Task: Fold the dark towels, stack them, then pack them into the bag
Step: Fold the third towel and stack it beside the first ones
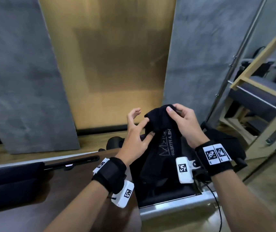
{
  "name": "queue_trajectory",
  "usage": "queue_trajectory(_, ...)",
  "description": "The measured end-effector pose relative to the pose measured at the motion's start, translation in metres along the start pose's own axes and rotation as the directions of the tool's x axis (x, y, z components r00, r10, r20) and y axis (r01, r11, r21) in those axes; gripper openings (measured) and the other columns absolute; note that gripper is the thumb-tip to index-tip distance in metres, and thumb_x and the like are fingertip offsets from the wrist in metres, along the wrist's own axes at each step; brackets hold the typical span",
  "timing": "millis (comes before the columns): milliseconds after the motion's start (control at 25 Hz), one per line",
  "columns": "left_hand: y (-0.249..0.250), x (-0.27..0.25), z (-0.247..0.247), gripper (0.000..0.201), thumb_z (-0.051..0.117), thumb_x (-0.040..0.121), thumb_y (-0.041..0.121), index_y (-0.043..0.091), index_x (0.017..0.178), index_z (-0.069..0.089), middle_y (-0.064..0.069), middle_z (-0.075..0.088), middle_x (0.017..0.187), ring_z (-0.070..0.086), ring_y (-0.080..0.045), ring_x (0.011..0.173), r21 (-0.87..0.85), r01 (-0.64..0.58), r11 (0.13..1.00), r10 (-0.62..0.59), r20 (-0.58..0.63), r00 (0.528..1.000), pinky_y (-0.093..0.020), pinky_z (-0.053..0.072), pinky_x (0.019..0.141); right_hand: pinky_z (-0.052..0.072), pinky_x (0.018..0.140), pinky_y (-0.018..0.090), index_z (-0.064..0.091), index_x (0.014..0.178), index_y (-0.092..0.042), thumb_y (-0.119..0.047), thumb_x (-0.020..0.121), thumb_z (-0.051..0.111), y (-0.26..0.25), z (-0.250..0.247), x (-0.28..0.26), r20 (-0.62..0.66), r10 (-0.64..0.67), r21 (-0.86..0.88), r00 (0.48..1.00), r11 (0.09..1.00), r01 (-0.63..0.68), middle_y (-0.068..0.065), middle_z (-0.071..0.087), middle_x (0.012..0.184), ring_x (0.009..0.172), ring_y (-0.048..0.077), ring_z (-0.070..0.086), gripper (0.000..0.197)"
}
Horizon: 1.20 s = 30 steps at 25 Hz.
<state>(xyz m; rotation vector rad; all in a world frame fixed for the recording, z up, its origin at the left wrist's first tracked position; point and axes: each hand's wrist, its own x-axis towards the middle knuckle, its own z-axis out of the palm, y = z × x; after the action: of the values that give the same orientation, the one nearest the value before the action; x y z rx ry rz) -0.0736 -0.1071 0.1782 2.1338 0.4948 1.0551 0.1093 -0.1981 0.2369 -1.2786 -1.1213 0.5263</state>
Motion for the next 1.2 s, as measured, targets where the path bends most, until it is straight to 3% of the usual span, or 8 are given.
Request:
queue_trajectory(120, 0.044, -0.031, -0.013, 0.036, 0.074, 0.097, 0.016, 0.024, 0.13, 0.061, 0.009, 0.051, 0.15, 0.05, -0.016, 0.142, -0.144, -0.133, 0.981, 0.137, 0.015, 0.991, -0.033, 0.043, 0.116, 0.055, 0.08, 0.038, 0.076, 0.099, -0.007, -0.02, 0.102, 0.066, -0.033, 0.005, -0.051, 0.01, -0.023, -0.088, 1.0, 0.996, 0.023, 0.019, 0.077, 0.096, 0.086, 0.018, 0.069, 0.016)
queue_trajectory(360, 0.11, -0.103, -0.022, 0.041, 0.087, 0.084, 0.041, 0.029, 0.099, 0.05, 0.0, 0.071, 0.089, 0.068, -0.021, 0.084, -0.324, 0.057, 0.944, -0.095, -0.101, 0.99, -0.042, 0.053, 0.076, 0.051, 0.075, 0.038, 0.075, 0.093, 0.0, -0.004, 0.1, 0.066, -0.077, 0.016, -0.152, 0.058, 0.055, -0.242, 0.997, 0.969, -0.039, 0.014, 0.074, 0.084, 0.08, 0.018, 0.064, 0.012)
queue_trajectory(520, 0.141, -0.144, -0.032, 0.031, 0.081, 0.091, 0.038, 0.035, 0.118, 0.067, 0.012, 0.079, 0.099, 0.076, -0.009, 0.093, -0.329, 0.058, 0.942, -0.065, -0.011, 0.998, -0.036, 0.06, 0.082, 0.053, 0.078, 0.046, 0.075, 0.096, 0.001, -0.011, 0.103, 0.064, -0.093, 0.03, -0.207, 0.09, 0.12, -0.279, 0.989, 0.956, -0.091, 0.027, 0.074, 0.092, 0.083, 0.023, 0.066, 0.018)
queue_trajectory(640, 0.15, -0.166, -0.047, 0.013, 0.074, 0.098, 0.034, 0.023, 0.099, 0.08, 0.006, 0.079, 0.087, 0.076, -0.018, 0.087, -0.266, 0.034, 0.963, -0.051, -0.059, 0.997, -0.044, 0.06, 0.076, 0.049, 0.068, 0.026, 0.074, 0.075, -0.022, -0.045, 0.105, 0.056, -0.101, 0.044, -0.239, 0.146, 0.105, -0.252, 0.984, 0.965, -0.066, -0.005, 0.071, 0.073, 0.071, 0.006, 0.06, 0.042)
queue_trajectory(760, 0.149, -0.188, -0.071, 0.016, 0.073, 0.099, 0.033, 0.018, 0.094, 0.078, -0.002, 0.078, 0.087, 0.074, -0.027, 0.089, -0.266, 0.047, 0.963, -0.088, -0.147, 0.985, -0.047, 0.058, 0.077, 0.052, 0.07, 0.032, 0.074, 0.08, -0.019, -0.064, 0.085, 0.071, -0.088, 0.049, -0.26, 0.255, 0.194, -0.418, 0.947, 0.905, -0.072, -0.011, 0.074, 0.077, 0.073, 0.008, 0.068, 0.045)
queue_trajectory(960, 0.117, -0.228, -0.147, 0.011, 0.07, 0.102, 0.031, 0.023, 0.101, 0.078, 0.002, 0.079, 0.094, 0.073, -0.009, 0.091, -0.32, 0.142, 0.937, -0.234, -0.27, 0.934, -0.032, 0.057, 0.079, 0.053, 0.072, 0.038, 0.072, 0.078, -0.033, -0.039, 0.083, 0.086, -0.057, 0.04, -0.27, 0.324, 0.289, -0.645, 0.901, 0.764, -0.013, -0.012, 0.071, 0.073, 0.073, 0.005, 0.068, 0.016)
queue_trajectory(1080, 0.097, -0.252, -0.196, 0.006, 0.072, 0.102, 0.022, 0.024, 0.102, 0.078, 0.008, 0.079, 0.096, 0.073, -0.003, 0.093, -0.24, 0.122, 0.963, -0.204, -0.357, 0.911, -0.017, 0.054, 0.078, 0.053, 0.078, 0.054, 0.069, 0.071, -0.028, -0.019, 0.084, 0.086, -0.047, 0.041, -0.262, 0.283, 0.253, -0.599, 0.925, 0.8, -0.035, 0.006, 0.07, 0.071, 0.07, 0.018, 0.064, 0.024)
queue_trajectory(1200, 0.08, -0.277, -0.232, 0.005, 0.075, 0.099, 0.021, 0.024, 0.102, 0.078, 0.009, 0.079, 0.097, 0.073, -0.008, 0.097, -0.152, 0.158, 0.976, -0.208, -0.411, 0.888, -0.023, 0.055, 0.084, 0.054, 0.087, 0.061, 0.075, 0.082, -0.019, -0.007, 0.081, 0.087, -0.045, 0.054, -0.247, 0.274, 0.16, -0.52, 0.948, 0.854, 0.006, 0.007, 0.075, 0.083, 0.08, 0.024, 0.068, 0.017)
